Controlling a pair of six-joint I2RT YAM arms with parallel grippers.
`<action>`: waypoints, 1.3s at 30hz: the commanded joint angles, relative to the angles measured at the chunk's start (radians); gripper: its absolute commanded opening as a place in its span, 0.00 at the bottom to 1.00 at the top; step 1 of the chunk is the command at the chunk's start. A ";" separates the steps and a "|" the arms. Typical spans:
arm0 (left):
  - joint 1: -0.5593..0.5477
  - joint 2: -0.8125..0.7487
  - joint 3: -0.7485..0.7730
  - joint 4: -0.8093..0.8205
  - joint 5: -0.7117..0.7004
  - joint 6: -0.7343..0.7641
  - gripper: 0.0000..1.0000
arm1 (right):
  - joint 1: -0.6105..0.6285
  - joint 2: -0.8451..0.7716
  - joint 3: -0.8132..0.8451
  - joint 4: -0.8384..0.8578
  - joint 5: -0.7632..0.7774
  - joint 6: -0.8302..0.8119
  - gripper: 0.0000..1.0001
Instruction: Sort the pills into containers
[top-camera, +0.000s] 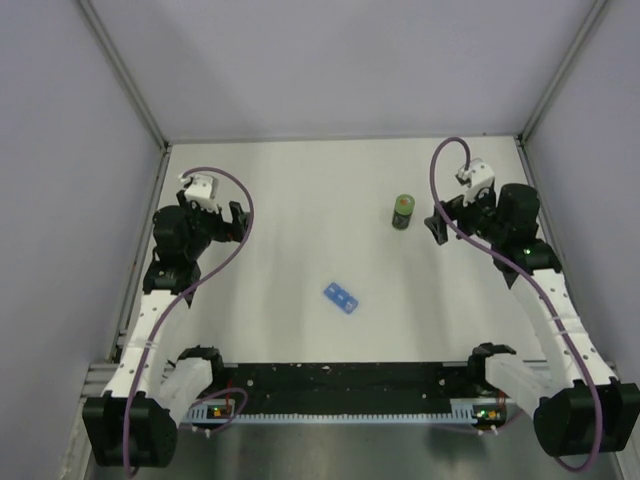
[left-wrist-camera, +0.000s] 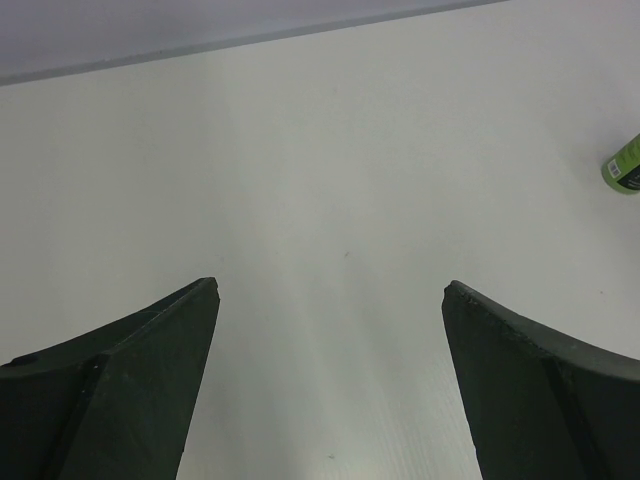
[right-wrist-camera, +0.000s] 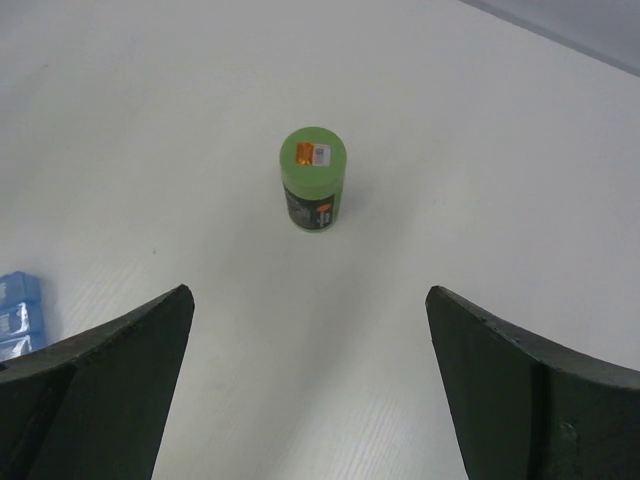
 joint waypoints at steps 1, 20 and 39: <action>0.003 0.019 0.047 0.023 -0.034 0.020 0.99 | 0.121 -0.005 0.051 -0.078 0.012 -0.079 0.99; 0.002 0.099 0.023 0.063 -0.163 0.030 0.99 | 0.736 0.245 -0.101 0.052 0.150 -0.028 0.95; 0.002 0.085 0.015 0.068 -0.173 0.034 0.99 | 0.882 0.564 0.007 0.075 0.227 0.130 0.84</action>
